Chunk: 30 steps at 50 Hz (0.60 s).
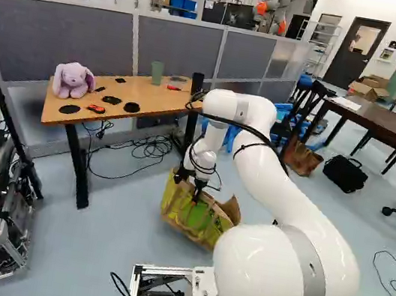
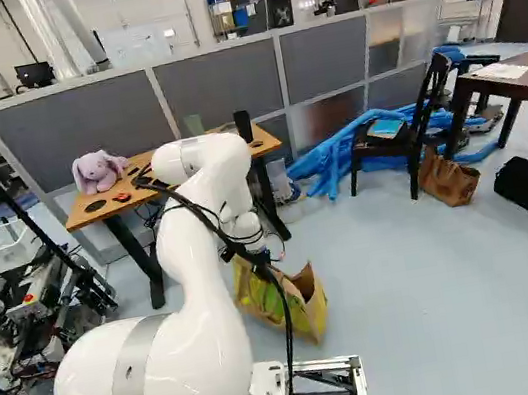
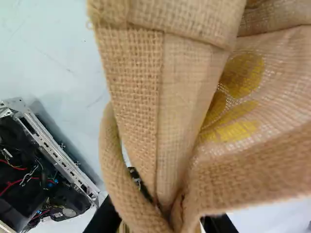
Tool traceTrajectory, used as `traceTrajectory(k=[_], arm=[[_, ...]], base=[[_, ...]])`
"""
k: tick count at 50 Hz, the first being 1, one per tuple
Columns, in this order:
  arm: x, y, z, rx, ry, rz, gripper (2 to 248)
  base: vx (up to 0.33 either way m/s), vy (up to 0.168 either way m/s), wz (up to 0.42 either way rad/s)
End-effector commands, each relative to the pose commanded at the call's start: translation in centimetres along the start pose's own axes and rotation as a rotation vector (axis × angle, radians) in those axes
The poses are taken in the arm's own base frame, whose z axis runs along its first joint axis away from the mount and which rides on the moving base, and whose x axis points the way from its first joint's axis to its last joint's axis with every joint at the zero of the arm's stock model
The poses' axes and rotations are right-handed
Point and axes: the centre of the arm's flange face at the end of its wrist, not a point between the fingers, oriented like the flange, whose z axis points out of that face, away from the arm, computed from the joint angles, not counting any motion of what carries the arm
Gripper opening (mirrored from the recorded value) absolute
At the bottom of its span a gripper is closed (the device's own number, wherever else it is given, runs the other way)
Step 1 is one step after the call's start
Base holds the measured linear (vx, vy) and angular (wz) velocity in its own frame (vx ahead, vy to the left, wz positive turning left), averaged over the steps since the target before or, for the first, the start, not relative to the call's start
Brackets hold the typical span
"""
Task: Pick up the bag on the ground and place it on the table
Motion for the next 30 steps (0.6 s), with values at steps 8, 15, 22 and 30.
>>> traceTrajectory(k=[8, 15, 22, 30], arm=[[0.0, -0.1, -1.2, -0.004, 0.002, 0.0, 33], [0.0, -0.1, -2.3, -0.008, 0.004, 0.0, 33], [-0.1, -0.2, -3.4, -0.012, 0.007, 0.0, 33], [-0.1, -0.3, -4.6, -0.017, 0.009, 0.0, 33]], base=[[0.0, 0.0, 0.0], [0.0, 0.0, 0.0], [0.0, 0.0, 0.0], [0.0, 0.0, 0.0]])
